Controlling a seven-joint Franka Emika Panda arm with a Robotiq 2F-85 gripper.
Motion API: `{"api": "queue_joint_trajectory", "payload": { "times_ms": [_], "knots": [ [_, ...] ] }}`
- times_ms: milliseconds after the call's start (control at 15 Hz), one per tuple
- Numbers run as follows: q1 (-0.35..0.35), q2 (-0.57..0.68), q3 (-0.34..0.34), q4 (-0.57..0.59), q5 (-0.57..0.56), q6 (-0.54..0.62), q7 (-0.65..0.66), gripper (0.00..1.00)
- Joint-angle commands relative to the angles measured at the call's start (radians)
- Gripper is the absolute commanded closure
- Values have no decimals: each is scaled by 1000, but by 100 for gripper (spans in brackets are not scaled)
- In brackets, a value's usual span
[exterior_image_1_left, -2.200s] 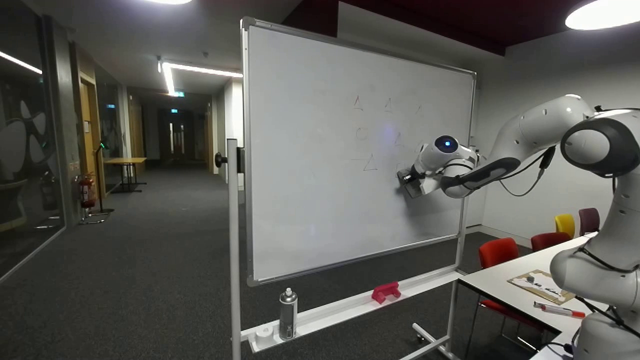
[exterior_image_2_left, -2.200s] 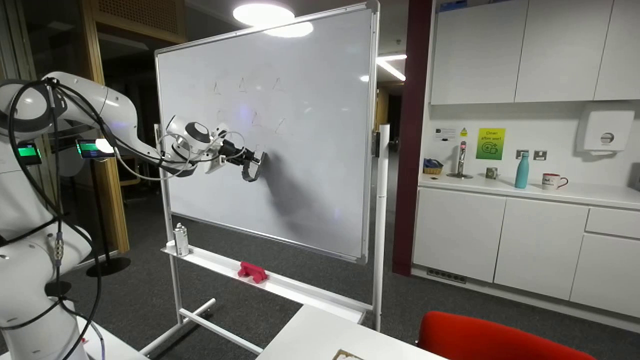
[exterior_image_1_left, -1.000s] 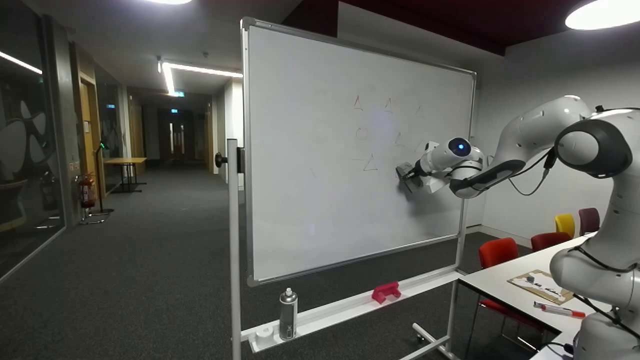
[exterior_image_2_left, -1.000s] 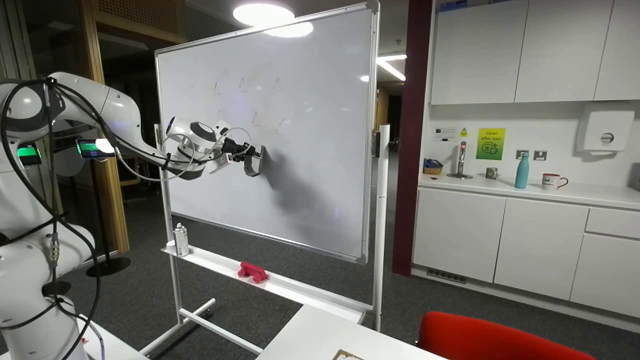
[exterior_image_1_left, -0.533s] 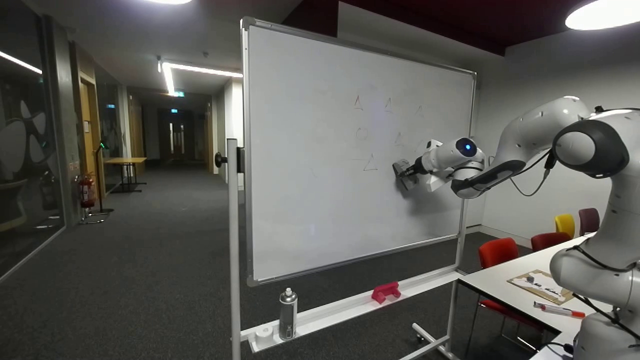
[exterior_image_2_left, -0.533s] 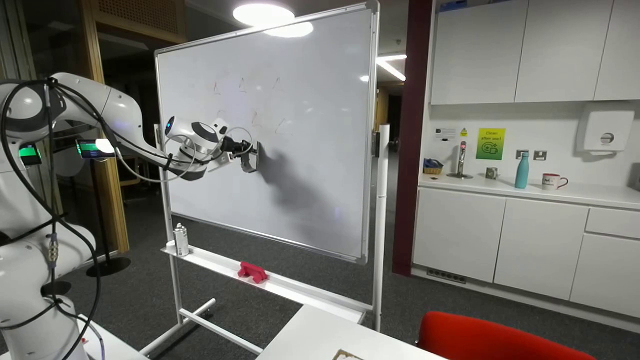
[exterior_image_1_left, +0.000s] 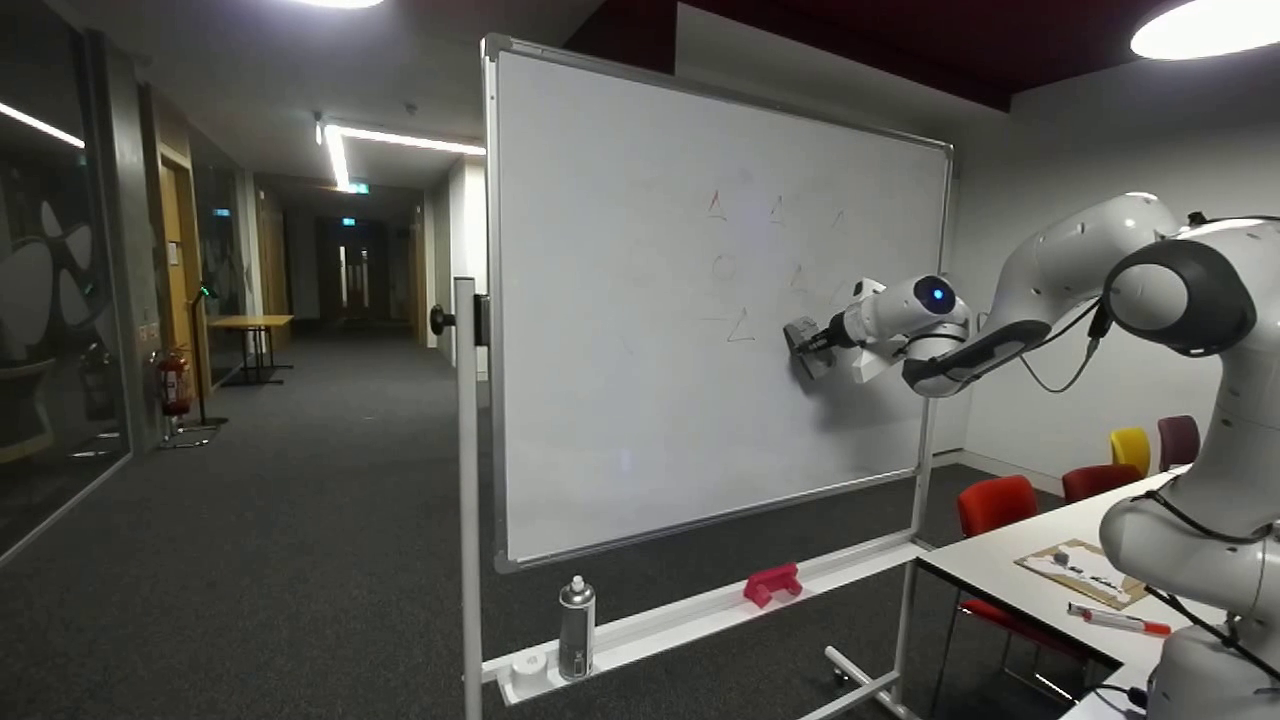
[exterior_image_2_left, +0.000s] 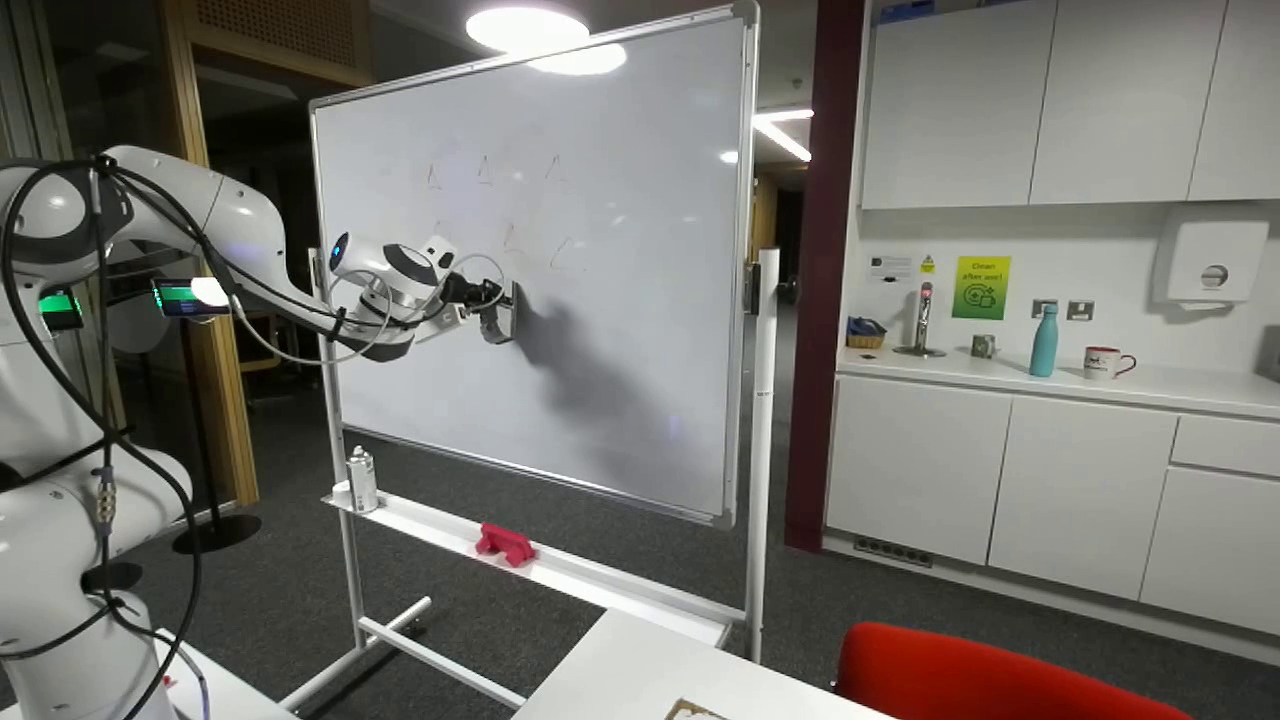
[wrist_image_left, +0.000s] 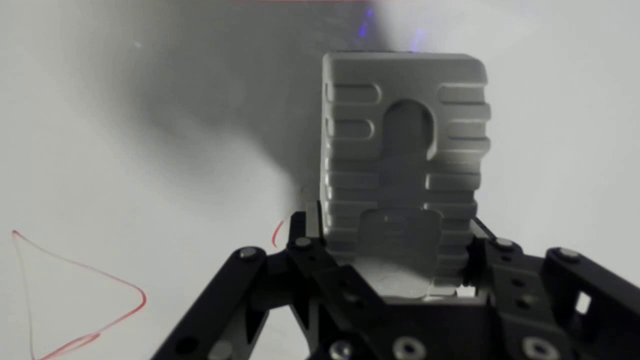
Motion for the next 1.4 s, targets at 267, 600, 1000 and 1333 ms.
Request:
{"api": "queue_joint_trajectory", "payload": {
  "times_ms": [267,600,1000,1333],
  "knots": [
    [-123,33,78,70,41,115,-128,65],
    [-105,12,59,30,20,111,-84,40],
    [-58,90,47,118,55,111,-200,65],
    [-74,43,46,61,35,112,-133,40]
  ]
}}
